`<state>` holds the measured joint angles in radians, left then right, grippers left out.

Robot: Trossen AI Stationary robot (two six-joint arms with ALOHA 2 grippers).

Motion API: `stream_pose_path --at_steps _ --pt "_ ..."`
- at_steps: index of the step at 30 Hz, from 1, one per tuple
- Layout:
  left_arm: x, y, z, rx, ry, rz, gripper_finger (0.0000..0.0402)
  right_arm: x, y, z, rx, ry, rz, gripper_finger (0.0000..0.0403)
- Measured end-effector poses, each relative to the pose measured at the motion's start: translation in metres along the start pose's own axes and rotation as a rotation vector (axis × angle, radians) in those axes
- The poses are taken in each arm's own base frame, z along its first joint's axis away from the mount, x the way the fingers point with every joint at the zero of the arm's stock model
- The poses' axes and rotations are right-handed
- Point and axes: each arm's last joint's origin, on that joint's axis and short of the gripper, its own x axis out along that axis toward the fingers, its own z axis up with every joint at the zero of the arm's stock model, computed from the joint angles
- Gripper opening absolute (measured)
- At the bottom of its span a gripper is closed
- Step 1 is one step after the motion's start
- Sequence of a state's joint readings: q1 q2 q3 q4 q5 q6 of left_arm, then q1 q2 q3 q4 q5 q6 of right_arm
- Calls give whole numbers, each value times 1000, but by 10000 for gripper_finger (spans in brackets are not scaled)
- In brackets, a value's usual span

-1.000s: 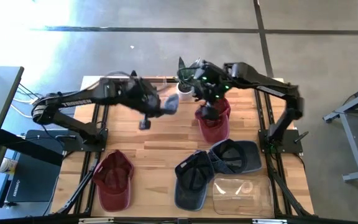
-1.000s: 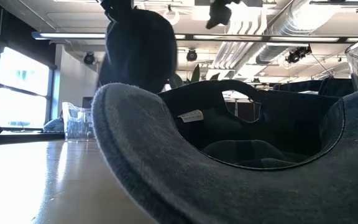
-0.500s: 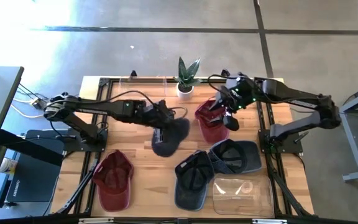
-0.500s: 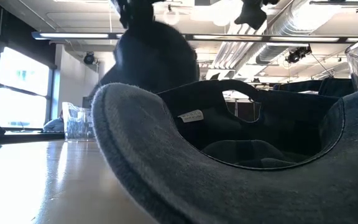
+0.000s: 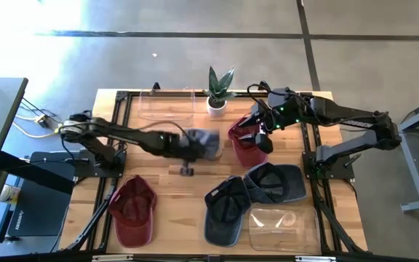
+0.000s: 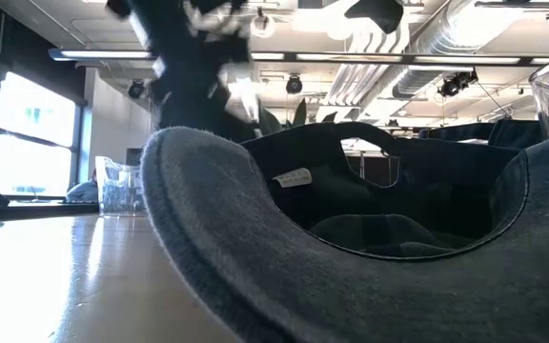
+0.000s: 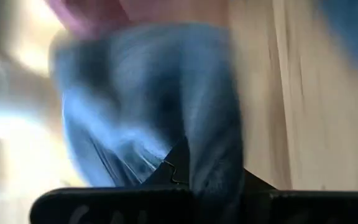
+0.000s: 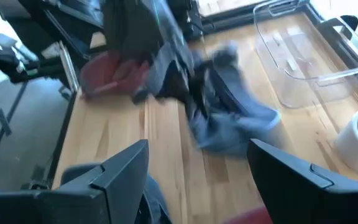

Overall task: Pick & Place hat
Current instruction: Put the left blue cap into the top transparent bin

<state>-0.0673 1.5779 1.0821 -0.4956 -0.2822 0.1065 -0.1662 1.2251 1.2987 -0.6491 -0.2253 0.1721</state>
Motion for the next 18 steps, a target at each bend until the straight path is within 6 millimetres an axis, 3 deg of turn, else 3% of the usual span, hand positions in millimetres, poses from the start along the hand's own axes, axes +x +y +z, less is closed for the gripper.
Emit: stream_pose_path --at_steps 3,8,12,14,18 --pt "31 -14 -7 -59 12 -89 6 5 0 -1 29 18 -7 268" --pt "52 -30 -11 -110 72 -409 65 22 0 -5 45 83 17 268" --pt "40 -32 -7 -206 162 -585 146 40 -3 -9 60 140 44 268" --pt "26 -28 -5 -264 247 -592 181 52 -5 -11 68 170 53 268" --pt "-10 -21 5 -336 254 -580 219 77 -12 -17 83 236 54 268"
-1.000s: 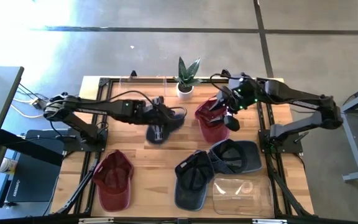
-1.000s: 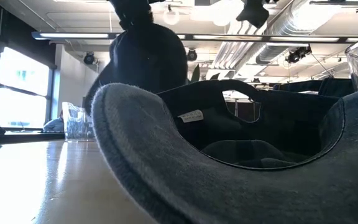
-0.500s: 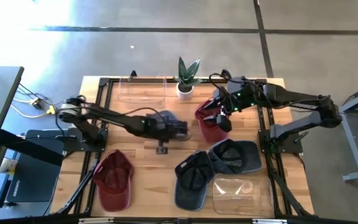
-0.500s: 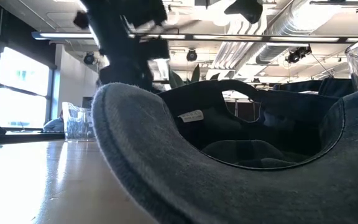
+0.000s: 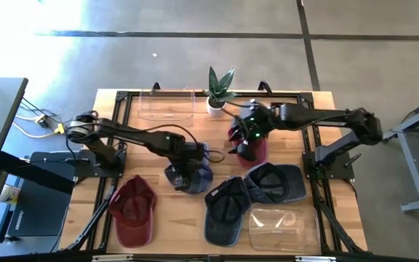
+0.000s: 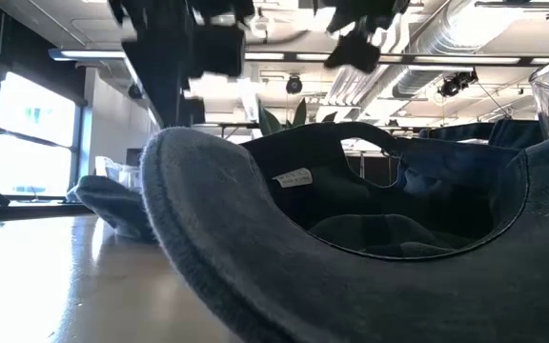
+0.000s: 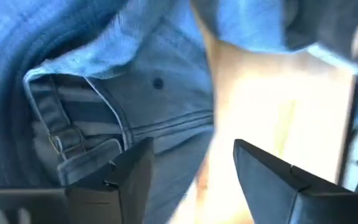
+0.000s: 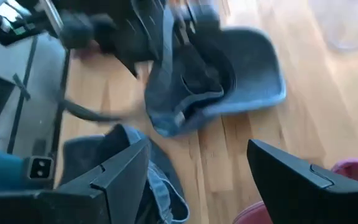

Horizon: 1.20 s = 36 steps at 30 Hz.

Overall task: Pick & Place hat
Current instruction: Put the left blue cap into the top transparent bin

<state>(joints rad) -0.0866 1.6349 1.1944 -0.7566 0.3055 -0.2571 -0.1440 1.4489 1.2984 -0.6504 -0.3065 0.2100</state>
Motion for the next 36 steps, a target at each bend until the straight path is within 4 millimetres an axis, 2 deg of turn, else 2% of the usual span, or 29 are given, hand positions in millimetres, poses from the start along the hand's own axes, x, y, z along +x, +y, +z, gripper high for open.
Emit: stream_pose_path --at_steps 5,8,11,14,16,18,20,24,28,36 --pt "-40 -13 -15 -118 -67 45 224 28 -8 -2 0 78 29 268" --pt "-56 -11 -37 -245 -108 102 210 39 -10 -3 0 97 34 268" --pt "-58 -1 -66 -399 -182 121 187 50 -9 -4 0 107 42 268" --pt "-51 13 -84 -561 -326 43 166 57 -6 -5 11 115 43 268" --pt "-36 23 -97 -610 -342 9 158 59 -2 -5 23 108 48 268" --pt "-24 28 -98 -587 -405 -21 152 59 0 -4 49 98 53 268" --pt "-12 34 -105 -520 -398 32 150 58 3 -2 77 74 62 268" --pt "-1 39 -96 -344 -434 175 149 53 10 2 118 40 78 268" --pt "11 45 -93 -288 -389 253 149 47 16 5 134 0 95 268" --pt "47 53 -90 -268 -210 166 142 33 23 12 134 -95 90 268"
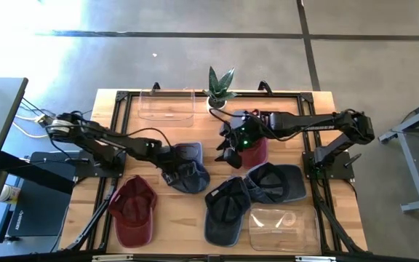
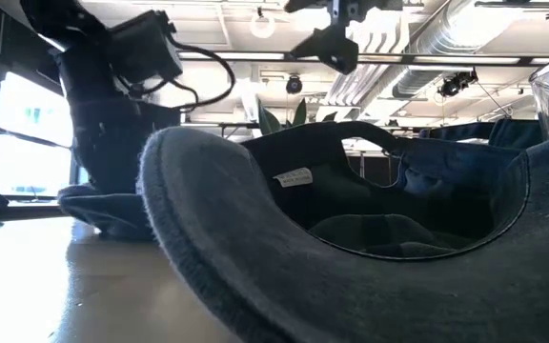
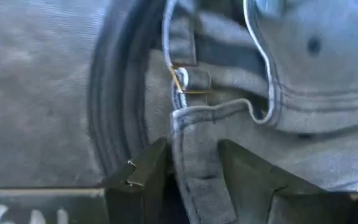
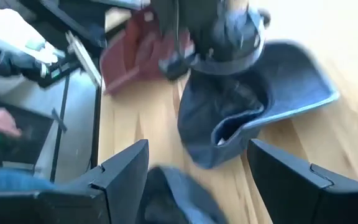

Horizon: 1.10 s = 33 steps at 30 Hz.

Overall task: Pick & Place hat
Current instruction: Put the left blue cap into the top transparent bin

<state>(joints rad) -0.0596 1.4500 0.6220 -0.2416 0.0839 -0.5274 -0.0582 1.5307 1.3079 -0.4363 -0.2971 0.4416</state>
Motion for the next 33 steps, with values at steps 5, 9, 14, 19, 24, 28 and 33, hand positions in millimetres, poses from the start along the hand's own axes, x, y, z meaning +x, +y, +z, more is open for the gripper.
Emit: stream_pose_path --at_steps 5,9,14,19,24,28,33 --pt "8 0 1 -6 22 -24 77 -4 2 2 -9 -25 -1 268" --pt "5 -4 5 -45 38 -29 11 -4 1 2 -10 -29 -11 268" --pt "-20 -21 31 -205 -7 -26 14 -4 1 2 -20 -28 -17 268" --pt "-33 -20 39 -302 -35 175 7 -4 1 1 -39 -25 -33 268" --pt "-16 -8 31 -417 -61 382 8 -4 0 0 -58 -22 -58 268" --pt "-7 -9 31 -391 -13 354 15 -4 -1 0 -77 -21 -60 268" --pt "-4 -2 35 -403 78 262 69 -4 -1 0 -112 -14 -62 268"
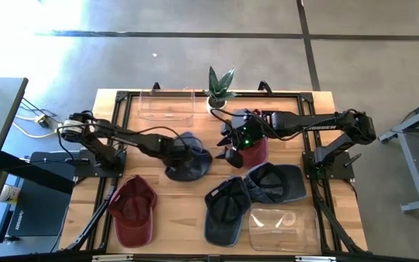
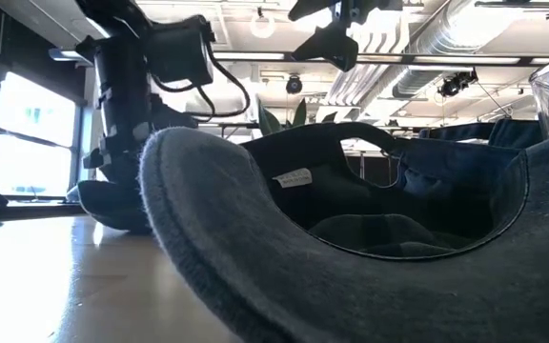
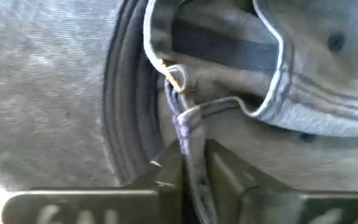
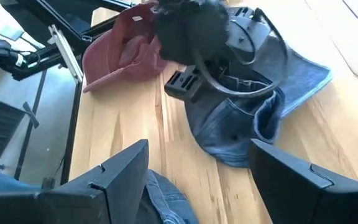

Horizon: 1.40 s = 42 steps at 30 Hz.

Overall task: Pick & Place hat
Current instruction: Put the left blue cap into the top transparent bin

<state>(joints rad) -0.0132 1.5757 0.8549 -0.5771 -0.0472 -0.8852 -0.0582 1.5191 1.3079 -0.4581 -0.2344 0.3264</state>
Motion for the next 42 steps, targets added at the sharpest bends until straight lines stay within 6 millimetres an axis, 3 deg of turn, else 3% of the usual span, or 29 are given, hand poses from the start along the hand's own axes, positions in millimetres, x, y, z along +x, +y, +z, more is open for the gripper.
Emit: stream_pose_path --at_steps 3,8,12,17,21,26,29,35,42 --pt "-8 12 6 -21 109 -4 115 2 0 0 -59 6 5 268" --pt "-44 17 18 50 237 -115 168 16 -5 -6 -182 37 42 268" --pt "-79 12 22 108 246 -138 176 39 -14 -18 -115 91 62 267" --pt "-94 -4 11 127 279 -243 157 77 -5 -29 -32 78 155 235" --pt "-77 -15 -18 161 310 -197 104 115 3 -42 25 49 150 174" --pt "-41 -15 -47 61 181 -125 14 151 -2 -56 56 -27 25 72" --pt "-25 -12 -57 -41 61 -102 15 164 -7 -60 49 -69 -31 14" --pt "-15 -8 -62 -107 -89 -70 10 175 -25 -72 166 -95 -272 19" --pt "-14 -8 -61 -111 -114 -73 3 172 -44 -73 197 -102 -452 6"
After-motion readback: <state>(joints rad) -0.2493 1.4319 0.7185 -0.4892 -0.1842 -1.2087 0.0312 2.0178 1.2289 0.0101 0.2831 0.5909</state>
